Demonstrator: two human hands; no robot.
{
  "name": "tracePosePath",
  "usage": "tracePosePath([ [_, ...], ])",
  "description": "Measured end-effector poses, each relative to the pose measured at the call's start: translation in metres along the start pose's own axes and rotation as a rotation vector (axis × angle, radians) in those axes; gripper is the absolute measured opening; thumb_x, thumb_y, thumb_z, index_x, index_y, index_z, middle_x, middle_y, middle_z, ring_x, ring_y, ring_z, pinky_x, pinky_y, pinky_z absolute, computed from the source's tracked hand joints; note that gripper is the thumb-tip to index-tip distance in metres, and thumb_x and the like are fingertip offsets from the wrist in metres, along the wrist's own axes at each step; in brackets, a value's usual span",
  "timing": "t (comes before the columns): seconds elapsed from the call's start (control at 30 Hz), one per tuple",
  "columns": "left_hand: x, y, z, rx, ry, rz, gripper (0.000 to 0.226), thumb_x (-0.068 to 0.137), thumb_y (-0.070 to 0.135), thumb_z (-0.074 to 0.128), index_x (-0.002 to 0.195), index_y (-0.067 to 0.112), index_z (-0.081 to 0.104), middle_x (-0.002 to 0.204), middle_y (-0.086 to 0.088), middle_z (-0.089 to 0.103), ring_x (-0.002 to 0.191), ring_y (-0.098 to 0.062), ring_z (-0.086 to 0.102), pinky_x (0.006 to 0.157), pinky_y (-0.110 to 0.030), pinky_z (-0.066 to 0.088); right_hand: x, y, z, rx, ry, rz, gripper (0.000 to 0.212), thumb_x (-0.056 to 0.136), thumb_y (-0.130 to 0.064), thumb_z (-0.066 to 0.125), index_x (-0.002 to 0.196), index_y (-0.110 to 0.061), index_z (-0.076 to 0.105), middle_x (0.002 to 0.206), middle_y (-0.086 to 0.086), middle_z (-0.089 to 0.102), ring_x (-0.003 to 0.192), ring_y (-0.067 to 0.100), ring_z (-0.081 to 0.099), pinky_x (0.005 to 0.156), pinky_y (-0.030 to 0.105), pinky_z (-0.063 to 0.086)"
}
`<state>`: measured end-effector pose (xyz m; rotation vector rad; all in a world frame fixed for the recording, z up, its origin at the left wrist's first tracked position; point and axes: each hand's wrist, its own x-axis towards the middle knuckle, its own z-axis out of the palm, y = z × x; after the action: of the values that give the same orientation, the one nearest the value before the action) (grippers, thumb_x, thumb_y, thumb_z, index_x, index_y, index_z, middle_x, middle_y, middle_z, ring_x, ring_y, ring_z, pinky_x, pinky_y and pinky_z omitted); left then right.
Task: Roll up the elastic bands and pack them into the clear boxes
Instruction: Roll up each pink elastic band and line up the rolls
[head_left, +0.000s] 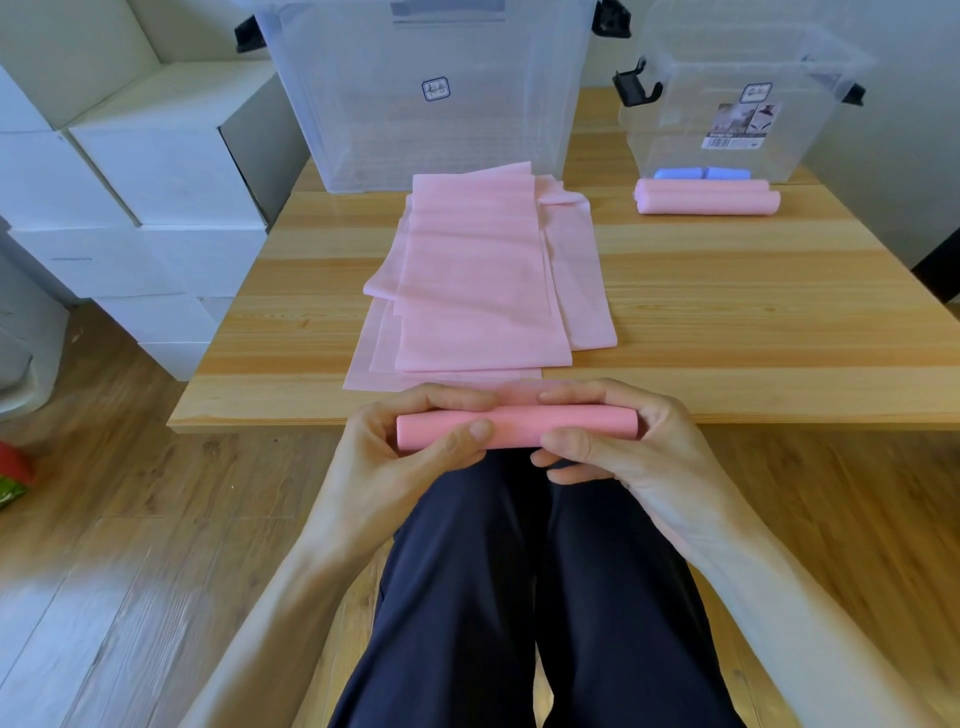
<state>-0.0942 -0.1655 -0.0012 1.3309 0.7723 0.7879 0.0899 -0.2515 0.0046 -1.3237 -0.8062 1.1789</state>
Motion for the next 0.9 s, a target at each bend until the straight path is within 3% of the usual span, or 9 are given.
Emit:
tracePosePath([
  [0.13,0.0003,0.0021,0.0007,-0.067,-0.023,-0.063,0.014,0.072,0.021,0.071,0.082,0.022,0.081,0.093,-0.002,0.077,0.090,-0.015,0.074,0.071,-0.020,0.058,-0.0011,0.0003,0.0020,-0.009,0.055,-0.017,0.033,0.065,-0.023,0.079,0.095,-0.009,0.077,0.092,0.014,0.076,0.065,0.028,0.073,0.059,0.029,0.060],
  [0.27,0.0001,0.0021,0.0056,-0.048,0.019,-0.057,0.013,0.073,0.025,0.069,0.079,0.026,0.081,0.093,0.001,0.078,0.091,-0.013,0.073,0.068,-0.020,0.058,-0.0014,0.0013,0.0026,-0.024,0.059,-0.017,0.034,0.068,-0.028,0.077,0.096,-0.009,0.077,0.097,0.011,0.077,0.070,0.031,0.074,0.061,0.031,0.061],
  [0.4,0.0016,-0.0001,0.0056,-0.035,0.057,-0.109,0.019,0.076,0.030,0.067,0.086,0.021,0.080,0.097,0.000,0.077,0.096,-0.013,0.073,0.067,-0.020,0.058,-0.0033,-0.0016,0.0040,-0.054,0.018,-0.054,0.029,0.068,-0.017,0.077,0.097,-0.012,0.077,0.085,0.008,0.077,0.069,0.028,0.074,0.061,0.030,0.061],
  [0.5,0.0013,0.0000,0.0032,-0.034,0.007,-0.120,0.026,0.079,0.032,0.070,0.095,0.015,0.078,0.102,-0.003,0.077,0.101,-0.016,0.072,0.073,-0.022,0.058,-0.0044,-0.0020,0.0041,-0.052,0.035,-0.054,0.024,0.071,-0.020,0.076,0.092,-0.012,0.079,0.073,0.013,0.074,0.064,0.029,0.073,0.057,0.028,0.059],
  [0.63,-0.0009,0.0022,0.0049,-0.055,-0.013,-0.084,0.011,0.076,0.022,0.072,0.081,0.023,0.081,0.094,-0.001,0.077,0.092,-0.014,0.073,0.072,-0.021,0.058,-0.0047,-0.0017,0.0039,-0.030,0.070,-0.003,0.026,0.068,-0.034,0.075,0.088,-0.019,0.081,0.076,0.025,0.072,0.056,0.027,0.070,0.053,0.027,0.056],
  [0.8,0.0012,-0.0002,0.0033,-0.042,0.019,-0.128,0.015,0.077,0.030,0.067,0.082,0.024,0.080,0.097,0.000,0.077,0.097,-0.013,0.072,0.069,-0.021,0.058,-0.0072,0.0000,0.0031,-0.035,-0.005,-0.034,0.026,0.070,-0.018,0.076,0.096,-0.013,0.078,0.069,0.015,0.073,0.065,0.028,0.073,0.058,0.027,0.059],
  [0.9,-0.0001,0.0000,0.0027,-0.055,-0.018,-0.106,0.014,0.073,0.025,0.071,0.082,0.023,0.081,0.095,-0.002,0.077,0.094,-0.015,0.073,0.073,-0.021,0.058,-0.0069,-0.0001,0.0032,-0.016,0.040,-0.021,0.022,0.072,-0.023,0.075,0.092,-0.015,0.079,0.068,0.015,0.073,0.061,0.028,0.072,0.055,0.027,0.058],
])
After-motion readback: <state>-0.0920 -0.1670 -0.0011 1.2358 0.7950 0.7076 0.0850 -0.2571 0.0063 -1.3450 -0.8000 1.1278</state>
